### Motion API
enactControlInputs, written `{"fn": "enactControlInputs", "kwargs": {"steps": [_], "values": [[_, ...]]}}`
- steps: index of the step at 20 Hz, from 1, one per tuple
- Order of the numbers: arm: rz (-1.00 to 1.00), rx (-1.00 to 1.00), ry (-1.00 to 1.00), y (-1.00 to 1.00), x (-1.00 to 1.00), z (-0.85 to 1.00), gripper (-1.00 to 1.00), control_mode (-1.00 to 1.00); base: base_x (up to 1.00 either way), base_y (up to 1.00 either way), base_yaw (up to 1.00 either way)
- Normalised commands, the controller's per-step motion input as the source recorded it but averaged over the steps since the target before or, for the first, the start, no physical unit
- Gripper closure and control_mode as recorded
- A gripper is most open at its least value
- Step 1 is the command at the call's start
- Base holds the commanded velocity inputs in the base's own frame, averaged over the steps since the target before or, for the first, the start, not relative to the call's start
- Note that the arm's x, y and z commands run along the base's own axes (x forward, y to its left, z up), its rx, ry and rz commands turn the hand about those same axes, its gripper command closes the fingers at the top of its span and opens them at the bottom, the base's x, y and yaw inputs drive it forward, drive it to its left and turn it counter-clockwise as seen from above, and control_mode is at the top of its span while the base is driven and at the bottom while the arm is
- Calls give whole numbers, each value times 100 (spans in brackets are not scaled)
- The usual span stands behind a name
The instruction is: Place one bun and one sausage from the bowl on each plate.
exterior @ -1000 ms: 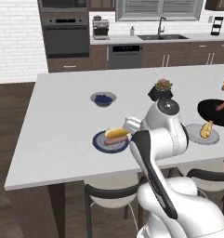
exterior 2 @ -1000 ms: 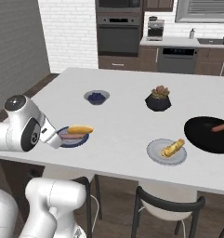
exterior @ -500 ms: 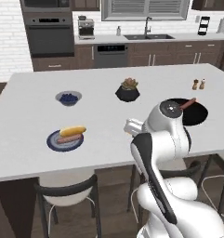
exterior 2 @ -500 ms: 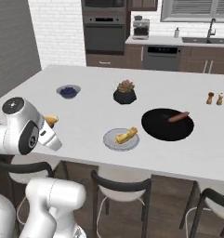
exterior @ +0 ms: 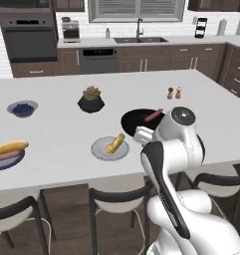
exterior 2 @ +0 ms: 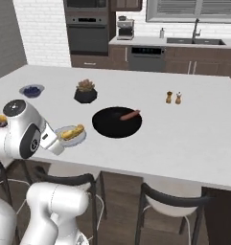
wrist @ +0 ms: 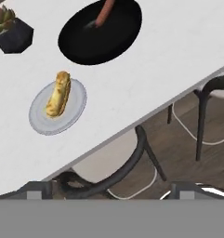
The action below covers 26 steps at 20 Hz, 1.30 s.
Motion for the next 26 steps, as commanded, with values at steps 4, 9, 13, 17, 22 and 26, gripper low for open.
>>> {"fn": "enactControlInputs", "kwargs": {"steps": [4,9,13,17,22,26], "values": [[0,0,0,0,0,0,-100,100,88,-82,2],[0,0,0,0,0,0,-100,100,96,-32,2],[-3,7,2,-50,42,23,-100,-100,46,-29,0],[-7,20,1,-100,98,64,-100,-100,0,0,0],[3,16,4,-67,100,22,-100,-100,0,0,0],[0,-1,25,10,100,-22,-100,-100,0,0,0]]}}
